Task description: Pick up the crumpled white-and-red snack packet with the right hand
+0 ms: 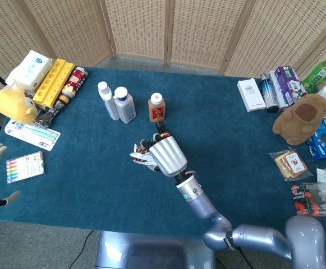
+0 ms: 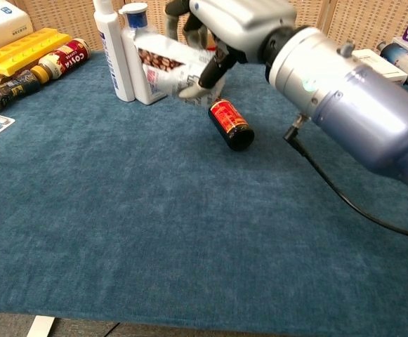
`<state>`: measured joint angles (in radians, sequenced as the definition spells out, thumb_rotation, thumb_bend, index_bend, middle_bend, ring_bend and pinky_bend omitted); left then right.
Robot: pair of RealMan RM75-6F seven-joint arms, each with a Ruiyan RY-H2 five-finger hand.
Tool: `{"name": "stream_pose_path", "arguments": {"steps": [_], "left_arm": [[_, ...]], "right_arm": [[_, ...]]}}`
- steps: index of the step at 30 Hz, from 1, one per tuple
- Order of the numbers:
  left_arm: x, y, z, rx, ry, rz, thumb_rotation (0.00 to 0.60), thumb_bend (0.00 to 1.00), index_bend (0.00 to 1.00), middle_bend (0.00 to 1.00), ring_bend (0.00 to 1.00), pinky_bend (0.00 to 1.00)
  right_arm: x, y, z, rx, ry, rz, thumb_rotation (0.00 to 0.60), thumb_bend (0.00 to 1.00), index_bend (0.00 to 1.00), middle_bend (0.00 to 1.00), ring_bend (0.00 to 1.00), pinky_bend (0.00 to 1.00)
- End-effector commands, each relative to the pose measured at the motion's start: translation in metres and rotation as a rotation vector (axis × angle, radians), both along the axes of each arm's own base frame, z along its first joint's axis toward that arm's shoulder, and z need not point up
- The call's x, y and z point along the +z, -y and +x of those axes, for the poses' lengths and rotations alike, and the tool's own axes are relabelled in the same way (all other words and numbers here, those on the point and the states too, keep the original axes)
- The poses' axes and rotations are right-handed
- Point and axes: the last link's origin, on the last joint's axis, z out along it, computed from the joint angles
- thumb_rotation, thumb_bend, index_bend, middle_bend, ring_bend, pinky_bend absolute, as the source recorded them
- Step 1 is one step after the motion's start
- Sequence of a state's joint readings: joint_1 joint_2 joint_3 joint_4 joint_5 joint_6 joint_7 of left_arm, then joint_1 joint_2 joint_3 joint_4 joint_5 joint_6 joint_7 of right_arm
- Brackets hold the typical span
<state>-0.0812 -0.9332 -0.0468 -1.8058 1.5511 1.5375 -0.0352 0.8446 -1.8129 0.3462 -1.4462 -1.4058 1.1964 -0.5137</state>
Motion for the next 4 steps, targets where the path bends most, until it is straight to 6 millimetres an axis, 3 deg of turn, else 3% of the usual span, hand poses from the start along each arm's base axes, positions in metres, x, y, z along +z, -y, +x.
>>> {"name": "stream_pose_path", "arguments": {"steps": [1,4], "left_arm": [[-0.0001,0.0002,0.0004,-0.001,0.001,-0.001,0.6,0.0,0.01,0.0,0.0,0.0],[-0.0004,0.0004,0.0007,-0.002,0.001,-0.002,0.6,0.0,0.01,0.0,0.0,0.0]], "right_arm": [[0.0099,0.0012,0.0086,0.008,0.004,-0.018,0.6,0.05,0.47,0.74,0.48,0.76],[0.0146,0.0006,0.0134,0.013,0.003,-0.026,0.6,0.05,0.47,0.74,0.48,0.76]]}}
